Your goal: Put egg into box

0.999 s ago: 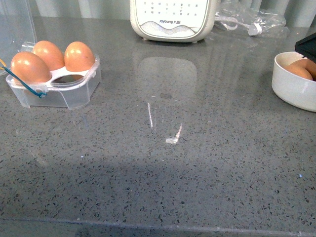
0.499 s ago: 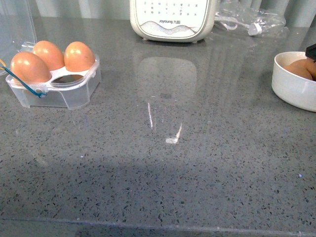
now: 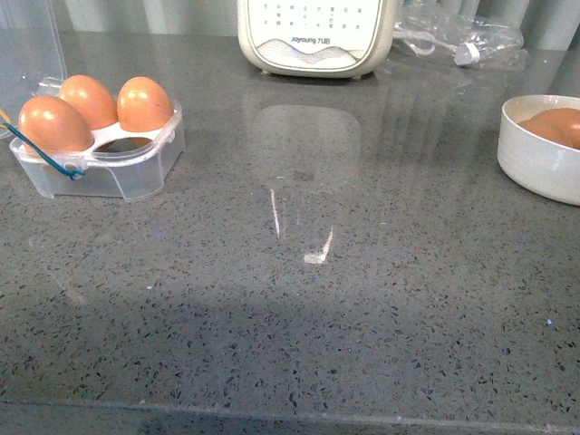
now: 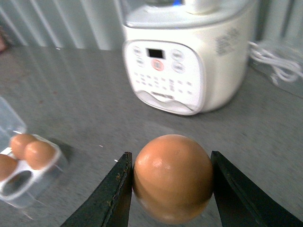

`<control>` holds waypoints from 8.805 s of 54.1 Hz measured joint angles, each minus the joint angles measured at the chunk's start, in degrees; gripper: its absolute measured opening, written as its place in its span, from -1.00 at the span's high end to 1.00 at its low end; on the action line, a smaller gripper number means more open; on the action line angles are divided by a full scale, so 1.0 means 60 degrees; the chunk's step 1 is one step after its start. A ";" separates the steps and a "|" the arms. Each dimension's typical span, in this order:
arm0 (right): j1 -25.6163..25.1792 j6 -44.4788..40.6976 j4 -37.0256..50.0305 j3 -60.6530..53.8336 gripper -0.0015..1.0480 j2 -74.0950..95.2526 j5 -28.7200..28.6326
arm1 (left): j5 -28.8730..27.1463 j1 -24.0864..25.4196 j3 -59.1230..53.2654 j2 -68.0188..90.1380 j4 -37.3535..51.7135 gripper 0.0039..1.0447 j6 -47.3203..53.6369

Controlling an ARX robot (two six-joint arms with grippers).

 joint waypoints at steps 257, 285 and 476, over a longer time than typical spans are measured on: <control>-0.1770 -0.1027 -0.0495 -0.8287 0.94 -1.0269 0.3803 | 0.0000 0.0000 0.0000 0.0000 0.0000 -0.87 0.0004; -0.1770 -0.1027 -0.1916 -0.8287 0.94 -1.1726 0.3803 | 0.0000 0.0000 0.0000 0.0000 0.0000 -0.87 0.0004; -0.1774 -0.1031 -0.3748 -0.8284 -0.86 -1.3497 0.3781 | 0.1457 0.1596 0.1719 0.8284 0.6277 -0.34 0.0211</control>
